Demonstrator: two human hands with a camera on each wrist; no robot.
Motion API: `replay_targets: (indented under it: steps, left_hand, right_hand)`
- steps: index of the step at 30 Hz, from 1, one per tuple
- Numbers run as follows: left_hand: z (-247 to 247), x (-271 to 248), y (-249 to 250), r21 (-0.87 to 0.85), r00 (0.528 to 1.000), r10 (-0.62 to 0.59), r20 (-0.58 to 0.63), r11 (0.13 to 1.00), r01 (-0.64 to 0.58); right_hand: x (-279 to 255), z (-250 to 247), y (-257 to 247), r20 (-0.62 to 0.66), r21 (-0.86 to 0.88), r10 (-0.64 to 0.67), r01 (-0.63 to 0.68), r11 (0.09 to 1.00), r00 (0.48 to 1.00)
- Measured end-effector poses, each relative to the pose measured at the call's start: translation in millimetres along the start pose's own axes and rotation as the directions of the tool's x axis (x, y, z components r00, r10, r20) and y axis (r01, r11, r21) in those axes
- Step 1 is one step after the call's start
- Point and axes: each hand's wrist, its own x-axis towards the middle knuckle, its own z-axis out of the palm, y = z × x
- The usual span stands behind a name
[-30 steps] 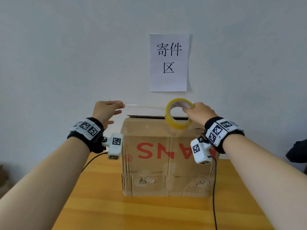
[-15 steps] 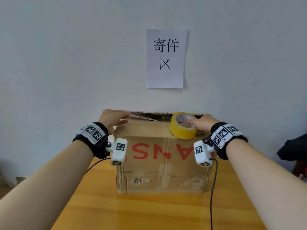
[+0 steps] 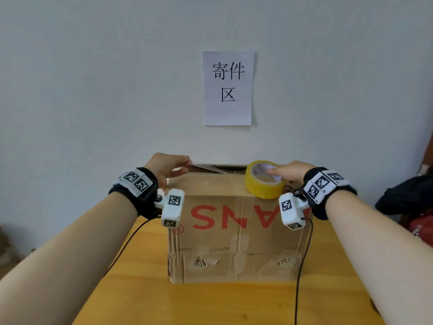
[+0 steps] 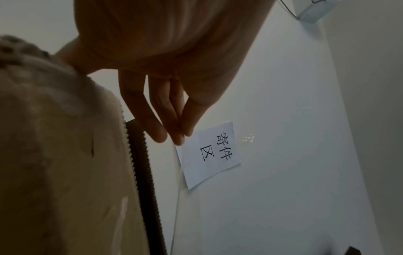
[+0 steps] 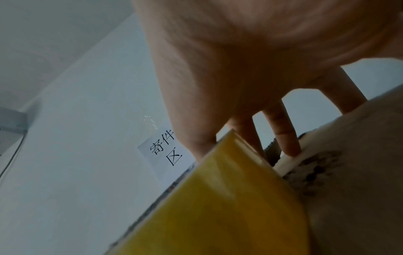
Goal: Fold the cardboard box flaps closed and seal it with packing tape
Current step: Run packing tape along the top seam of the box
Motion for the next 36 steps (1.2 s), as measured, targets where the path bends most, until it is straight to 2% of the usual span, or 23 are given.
replay_targets:
  steps: [4,7,10,15,20,24,27,31,36]
  left_hand:
    - [-9.3,-16.1,9.1,0.085,0.998,-0.045,0.032,0.996,0.042]
    - [-19.6,-14.0,20.3,0.106,1.0,-0.016,0.023,0.994,0.013]
    - [-30.2,-0.7,29.3,0.038,1.0,-0.012,0.017,0.999,0.011]
    - [-40.2,26.5,40.0,-0.17,0.993,-0.105,0.05,0.979,0.112]
    - [-48.1,58.2,30.5,-0.18,0.979,-0.193,0.071,0.962,0.203]
    - [-48.4,76.3,23.4,-0.169,0.968,-0.239,0.078,0.953,0.25]
    - [-51.6,86.6,19.0,-0.144,0.956,-0.269,0.121,0.948,0.285]
    - [-54.1,98.9,9.5,-0.126,0.943,-0.302,0.14,0.939,0.319]
    - [-53.8,104.4,6.3,-0.134,0.939,-0.302,0.166,0.936,0.325]
  right_hand:
    - [-11.6,-10.5,-6.0,0.02,0.02,-0.095,0.095,0.995,0.995]
    - [-13.1,-27.3,-26.3,-0.094,0.117,-0.201,0.211,0.97,0.975]
    - [-13.2,-39.9,-50.5,-0.172,0.256,-0.21,0.25,0.934,0.962]
    - [8.4,-45.4,-81.6,-0.108,0.33,-0.238,0.26,0.907,0.965]
    - [45.0,-17.8,-97.3,0.028,0.237,-0.236,0.223,0.946,0.971]
    - [67.9,5.9,-95.8,0.119,0.006,-0.195,0.196,0.981,0.974]
    - [76.1,12.1,-92.3,0.156,-0.105,-0.165,0.183,0.977,0.974]
    - [81.9,8.1,-92.4,0.133,-0.086,-0.191,0.203,0.975,0.973]
    - [89.6,3.3,-89.5,0.117,0.059,-0.168,0.162,0.985,0.979]
